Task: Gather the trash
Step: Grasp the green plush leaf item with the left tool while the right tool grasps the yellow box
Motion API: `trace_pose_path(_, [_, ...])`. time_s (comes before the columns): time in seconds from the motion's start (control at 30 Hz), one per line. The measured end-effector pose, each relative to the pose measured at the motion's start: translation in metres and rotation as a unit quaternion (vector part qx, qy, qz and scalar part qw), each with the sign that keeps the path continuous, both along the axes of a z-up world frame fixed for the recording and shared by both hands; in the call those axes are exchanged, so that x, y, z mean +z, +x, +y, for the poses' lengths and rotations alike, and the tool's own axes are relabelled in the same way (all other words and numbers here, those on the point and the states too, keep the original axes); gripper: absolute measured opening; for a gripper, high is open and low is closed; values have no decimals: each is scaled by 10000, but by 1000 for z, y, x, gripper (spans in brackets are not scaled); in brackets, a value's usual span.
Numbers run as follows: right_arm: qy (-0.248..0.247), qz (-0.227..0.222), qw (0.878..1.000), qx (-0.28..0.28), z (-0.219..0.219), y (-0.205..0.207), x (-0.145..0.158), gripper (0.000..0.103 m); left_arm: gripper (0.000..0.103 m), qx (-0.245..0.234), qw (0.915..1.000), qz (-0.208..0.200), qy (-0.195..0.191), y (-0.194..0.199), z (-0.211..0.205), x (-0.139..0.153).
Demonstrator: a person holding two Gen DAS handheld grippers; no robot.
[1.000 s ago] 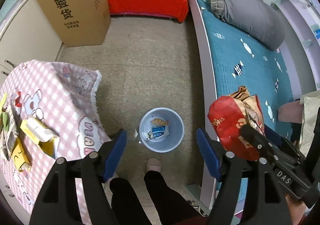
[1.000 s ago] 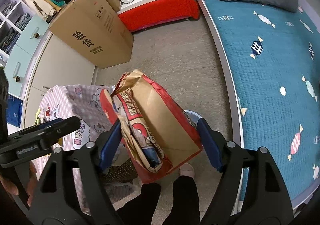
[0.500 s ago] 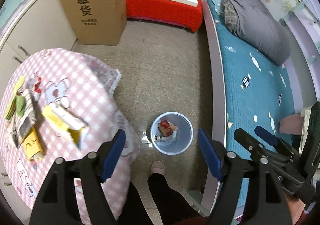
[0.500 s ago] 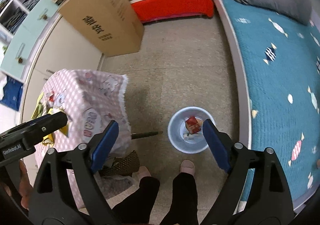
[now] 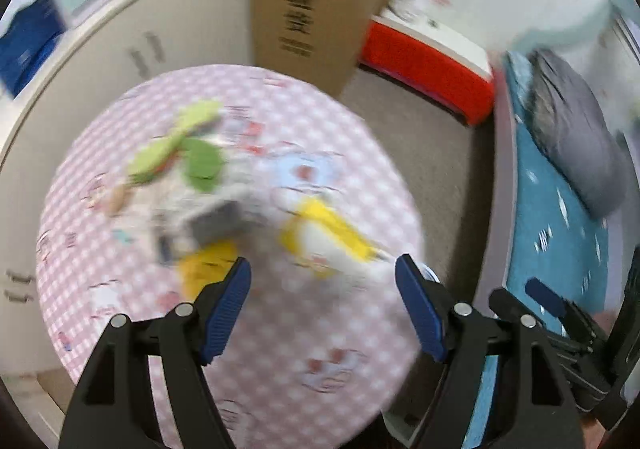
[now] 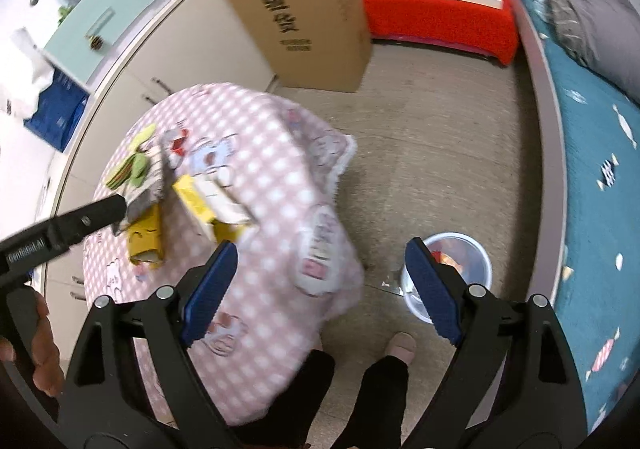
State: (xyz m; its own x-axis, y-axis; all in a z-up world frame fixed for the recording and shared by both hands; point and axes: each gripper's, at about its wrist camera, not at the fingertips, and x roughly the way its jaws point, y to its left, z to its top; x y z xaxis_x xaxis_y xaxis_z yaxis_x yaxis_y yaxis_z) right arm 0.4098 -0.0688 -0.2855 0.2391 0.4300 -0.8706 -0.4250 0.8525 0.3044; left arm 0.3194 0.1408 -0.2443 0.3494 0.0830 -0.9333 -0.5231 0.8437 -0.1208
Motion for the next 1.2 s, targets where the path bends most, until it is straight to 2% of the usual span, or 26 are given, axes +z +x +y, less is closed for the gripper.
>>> trace_pose_path(0.23, [-47, -21, 9999, 125, 65, -5, -9, 84, 73, 422, 9991, 53, 32, -22, 85, -5])
trace_pose_path(0.5, [-225, 18, 9997, -23, 108, -3, -30, 84, 71, 196, 9995, 262, -26, -4, 143, -36])
trace_pose_path(0.67, [-370, 203, 9990, -115, 123, 2, -50, 84, 55, -151, 9988, 437, -140, 16, 161, -62])
trace_pose_path(0.73, [-365, 257, 9989, -108, 128, 4, -56, 85, 32, -329, 9980, 492, -199, 22, 163, -70])
trace_pose_path(0.77, [-371, 286, 9989, -76, 131, 4, -59, 86, 30, -382, 9977, 520, -226, 23, 163, -73])
trace_pose_path(0.83, [-439, 319, 9985, 40, 138, 5, -64, 86, 16, -498, 9974, 477, -232, 25, 161, -75])
trace_pose_path(0.97, [-383, 454, 9981, 142, 143, 7, -71, 85, 11, -519, 9982, 234, -194, 22, 158, -65])
trace_pose_path(1.0, [-362, 473, 9981, 159, 143, 7, -71, 82, 10, -517, 9984, 189, -163, 21, 156, -62])
trace_pose_path(1.03, [-278, 505, 9981, 201, 142, 7, -71, 72, 10, -513, 9985, 141, -125, 20, 154, -57])
trace_pose_path(1.13, [-229, 472, 9983, 250, 139, 7, -65, 54, 10, -473, 9988, -79, -33, 14, 145, -37])
trace_pose_path(1.2, [-153, 480, 9985, 231, 134, 8, -61, 49, 10, -446, 9988, -199, 10, 12, 137, -26])
